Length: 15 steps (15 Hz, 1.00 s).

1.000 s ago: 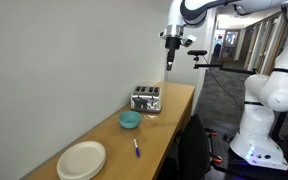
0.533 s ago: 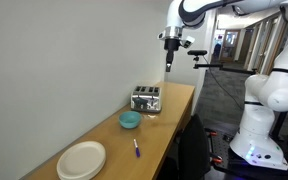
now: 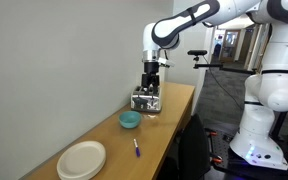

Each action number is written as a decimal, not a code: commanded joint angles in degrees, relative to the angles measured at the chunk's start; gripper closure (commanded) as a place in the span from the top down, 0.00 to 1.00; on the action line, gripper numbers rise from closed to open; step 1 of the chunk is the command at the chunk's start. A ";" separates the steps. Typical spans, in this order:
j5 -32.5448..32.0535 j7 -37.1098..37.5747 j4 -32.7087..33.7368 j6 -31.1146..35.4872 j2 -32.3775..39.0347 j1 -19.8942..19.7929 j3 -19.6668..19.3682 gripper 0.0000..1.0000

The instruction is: Put the marker in the bowl

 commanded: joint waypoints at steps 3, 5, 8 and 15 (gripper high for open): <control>-5.44 15.91 2.97 11.44 9.82 -0.02 1.45 1.00; -5.96 18.19 2.56 12.11 12.66 0.37 1.36 1.00; -5.55 21.82 3.06 14.46 17.68 1.96 1.82 1.00; -3.26 31.26 9.61 25.21 29.95 6.11 1.61 1.00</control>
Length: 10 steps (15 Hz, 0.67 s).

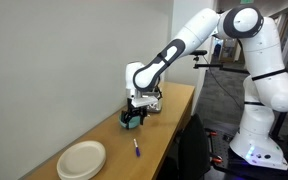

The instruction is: Put the marker in the bowl

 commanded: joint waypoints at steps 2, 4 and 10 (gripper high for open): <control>1.08 7.60 4.57 4.95 7.04 2.52 -1.56 1.00; 1.31 9.48 4.60 6.91 8.86 3.37 -2.07 1.00; 3.65 9.20 1.37 14.28 11.78 2.98 -1.91 1.00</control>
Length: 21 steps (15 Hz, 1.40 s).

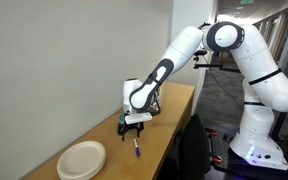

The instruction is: Put the marker in the bowl

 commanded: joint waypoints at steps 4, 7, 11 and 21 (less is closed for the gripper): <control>5.61 0.01 -5.92 7.82 1.42 0.69 0.43 1.00; 7.65 -0.44 -8.91 10.48 1.53 0.47 0.77 0.99; 9.78 -1.64 -10.48 13.83 2.07 -0.06 1.65 0.71; 6.83 -2.02 -7.11 9.45 2.44 1.63 -0.02 0.00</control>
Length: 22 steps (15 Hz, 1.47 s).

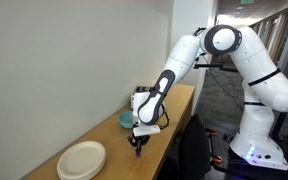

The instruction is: Put the marker in the bowl

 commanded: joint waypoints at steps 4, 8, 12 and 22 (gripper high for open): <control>-1.55 -0.99 3.47 -4.69 0.22 0.86 -2.10 0.26; -2.11 -0.62 5.65 -7.59 0.82 0.81 -2.40 0.49; -3.00 0.66 7.85 -10.15 1.81 1.46 -3.83 0.79; -3.35 0.89 12.13 -11.03 5.91 1.15 -5.52 0.62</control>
